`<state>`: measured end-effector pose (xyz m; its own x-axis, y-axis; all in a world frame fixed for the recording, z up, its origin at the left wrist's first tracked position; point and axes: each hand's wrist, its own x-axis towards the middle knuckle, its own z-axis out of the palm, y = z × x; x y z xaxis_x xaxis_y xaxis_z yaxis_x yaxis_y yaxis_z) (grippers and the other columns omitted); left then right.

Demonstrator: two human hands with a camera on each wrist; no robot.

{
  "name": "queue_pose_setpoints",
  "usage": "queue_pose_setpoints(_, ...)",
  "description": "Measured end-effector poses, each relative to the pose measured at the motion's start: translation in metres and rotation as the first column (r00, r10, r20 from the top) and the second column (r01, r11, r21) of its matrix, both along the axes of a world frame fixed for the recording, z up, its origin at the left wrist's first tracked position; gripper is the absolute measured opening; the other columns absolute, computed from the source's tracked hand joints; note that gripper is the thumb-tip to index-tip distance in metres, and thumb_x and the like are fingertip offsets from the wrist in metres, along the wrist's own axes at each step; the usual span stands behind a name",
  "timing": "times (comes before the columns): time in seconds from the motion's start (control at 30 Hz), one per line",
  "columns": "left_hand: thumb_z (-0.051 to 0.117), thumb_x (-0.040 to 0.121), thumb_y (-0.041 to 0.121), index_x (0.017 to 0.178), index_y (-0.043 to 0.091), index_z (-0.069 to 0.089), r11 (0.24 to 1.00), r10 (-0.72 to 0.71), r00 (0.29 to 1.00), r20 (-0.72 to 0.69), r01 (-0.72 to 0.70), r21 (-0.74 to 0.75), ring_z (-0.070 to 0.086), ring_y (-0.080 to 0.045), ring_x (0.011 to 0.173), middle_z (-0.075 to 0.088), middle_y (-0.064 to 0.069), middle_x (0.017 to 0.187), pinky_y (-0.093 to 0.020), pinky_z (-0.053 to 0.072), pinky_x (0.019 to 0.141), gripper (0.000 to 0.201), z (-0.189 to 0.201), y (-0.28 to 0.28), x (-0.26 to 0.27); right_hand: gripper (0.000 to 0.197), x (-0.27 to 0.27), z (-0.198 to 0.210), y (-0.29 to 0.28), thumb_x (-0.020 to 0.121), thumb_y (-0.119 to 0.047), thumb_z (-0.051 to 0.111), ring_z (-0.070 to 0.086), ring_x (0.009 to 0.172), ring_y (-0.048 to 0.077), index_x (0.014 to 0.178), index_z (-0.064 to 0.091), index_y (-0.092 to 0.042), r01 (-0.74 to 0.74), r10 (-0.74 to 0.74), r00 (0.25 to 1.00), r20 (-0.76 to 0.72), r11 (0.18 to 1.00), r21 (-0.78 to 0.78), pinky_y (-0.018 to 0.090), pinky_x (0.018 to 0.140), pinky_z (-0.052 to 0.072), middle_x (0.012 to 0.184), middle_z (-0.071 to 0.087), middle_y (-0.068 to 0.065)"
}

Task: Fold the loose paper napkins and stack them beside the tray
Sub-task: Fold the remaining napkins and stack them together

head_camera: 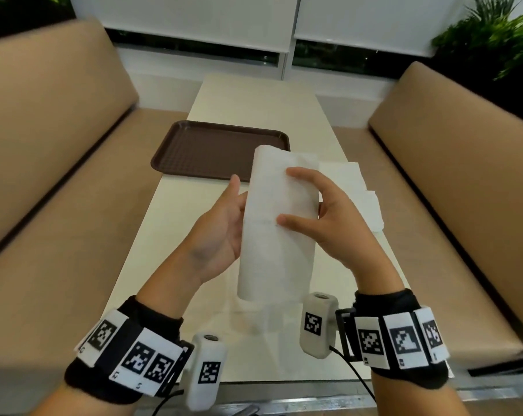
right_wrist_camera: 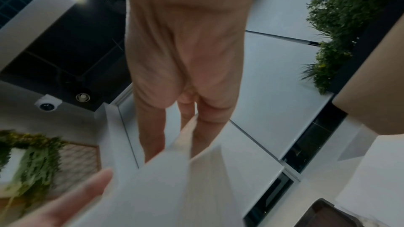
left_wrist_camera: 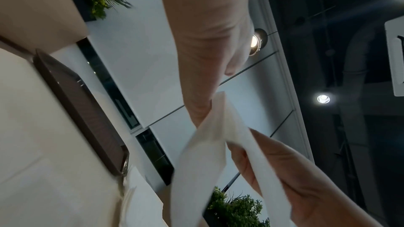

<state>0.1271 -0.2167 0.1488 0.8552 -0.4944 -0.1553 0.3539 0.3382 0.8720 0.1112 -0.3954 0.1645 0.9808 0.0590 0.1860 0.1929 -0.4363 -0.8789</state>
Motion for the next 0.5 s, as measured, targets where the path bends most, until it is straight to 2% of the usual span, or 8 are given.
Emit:
queue_pose_setpoints(0.1, 0.046, 0.092, 0.035, 0.117, 0.018, 0.062, 0.990, 0.062, 0.993, 0.099, -0.074, 0.116, 0.064, -0.023, 0.111, 0.070, -0.004, 0.116, -0.040, 0.052, 0.094, 0.034, -0.003, -0.002, 0.002, 0.070, -0.001, -0.001, 0.003, 0.073, -0.028, 0.080, 0.046, 0.114, 0.009, 0.132, 0.043, -0.036, 0.008, -0.004, 0.999, 0.035, 0.992, -0.124, 0.034, 0.096, 0.049, 0.126, 0.042, -0.016)
queue_pose_setpoints(0.17, 0.045, 0.097, 0.026, 0.109, 0.020, 0.066, 0.975, 0.064, 0.988, 0.144, -0.093, 0.203, 0.067, -0.021, 0.105, 0.072, -0.001, 0.109, -0.036, 0.054, 0.091, 0.025, -0.006, 0.001, 0.005, 0.079, 0.000, 0.001, 0.000, 0.067, -0.042, 0.081, 0.041, 0.118, 0.012, 0.132, 0.035, -0.042, 0.079, -0.066, 0.995, 0.075, 0.981, -0.176, 0.031, 0.099, 0.044, 0.126, 0.034, -0.010)
queue_pose_setpoints(0.23, 0.043, 0.099, 0.025, 0.104, 0.021, 0.067, 0.964, -0.017, 0.985, 0.174, -0.030, 0.263, 0.069, -0.014, 0.095, 0.074, 0.002, 0.102, -0.027, 0.055, 0.082, 0.025, -0.005, 0.005, 0.006, 0.089, 0.001, 0.008, -0.007, 0.060, -0.059, 0.077, 0.037, 0.124, 0.014, 0.132, 0.024, -0.051, 0.133, -0.108, 0.984, 0.142, 0.974, -0.183, 0.030, 0.102, 0.036, 0.127, 0.031, -0.010)
queue_pose_setpoints(0.27, 0.042, 0.099, 0.025, 0.103, 0.021, 0.068, 0.954, -0.081, 0.979, 0.189, 0.021, 0.298, 0.069, -0.011, 0.090, 0.074, 0.004, 0.099, -0.023, 0.055, 0.078, 0.026, -0.003, 0.006, 0.007, 0.091, 0.002, 0.013, -0.010, 0.060, -0.062, 0.075, 0.036, 0.125, 0.011, 0.132, 0.021, -0.053, 0.124, -0.099, 0.985, 0.143, 0.976, -0.177, 0.028, 0.102, 0.034, 0.128, 0.033, -0.012)
queue_pose_setpoints(0.33, 0.042, 0.099, 0.025, 0.106, 0.019, 0.068, 0.925, -0.189, 0.960, 0.208, 0.103, 0.365, 0.068, -0.008, 0.086, 0.073, 0.004, 0.098, -0.018, 0.054, 0.071, 0.027, 0.000, 0.008, 0.008, 0.086, 0.006, 0.019, -0.016, 0.070, -0.049, 0.075, 0.047, 0.114, 0.001, 0.136, 0.021, -0.049, 0.026, -0.018, 0.998, 0.057, 0.990, -0.142, 0.015, 0.092, 0.041, 0.120, 0.049, -0.014)
queue_pose_setpoints(0.37, 0.043, 0.099, 0.024, 0.109, 0.017, 0.067, 0.914, -0.223, 0.950, 0.218, 0.126, 0.385, 0.068, -0.008, 0.086, 0.073, 0.002, 0.100, -0.017, 0.052, 0.070, 0.027, 0.001, 0.008, 0.009, 0.079, 0.008, 0.019, -0.019, 0.077, -0.037, 0.074, 0.056, 0.103, 0.001, 0.137, 0.023, -0.045, -0.037, 0.039, 0.999, 0.010, 0.993, -0.108, 0.014, 0.084, 0.047, 0.111, 0.058, -0.010)
queue_pose_setpoints(0.43, 0.049, 0.095, 0.021, 0.118, 0.019, 0.062, 0.911, -0.259, 0.933, 0.248, 0.152, 0.383, 0.068, -0.013, 0.089, 0.072, -0.001, 0.105, -0.021, 0.052, 0.073, 0.027, -0.003, 0.009, 0.013, 0.062, 0.012, 0.014, -0.024, 0.087, -0.018, 0.067, 0.064, 0.084, 0.013, 0.131, 0.031, -0.042, -0.072, 0.071, 0.997, -0.016, 0.997, -0.031, 0.026, 0.074, 0.052, 0.094, 0.063, -0.002)
queue_pose_setpoints(0.5, 0.059, 0.088, 0.014, 0.126, 0.030, 0.055, 0.924, -0.236, 0.934, 0.268, 0.131, 0.358, 0.070, -0.020, 0.091, 0.072, -0.002, 0.106, -0.029, 0.055, 0.076, 0.041, -0.009, 0.014, 0.017, 0.048, 0.015, 0.006, -0.029, 0.090, -0.010, 0.060, 0.063, 0.080, 0.023, 0.118, 0.038, -0.042, -0.018, 0.019, 0.999, -0.026, 0.998, 0.061, 0.036, 0.070, 0.050, 0.088, 0.060, -0.002)
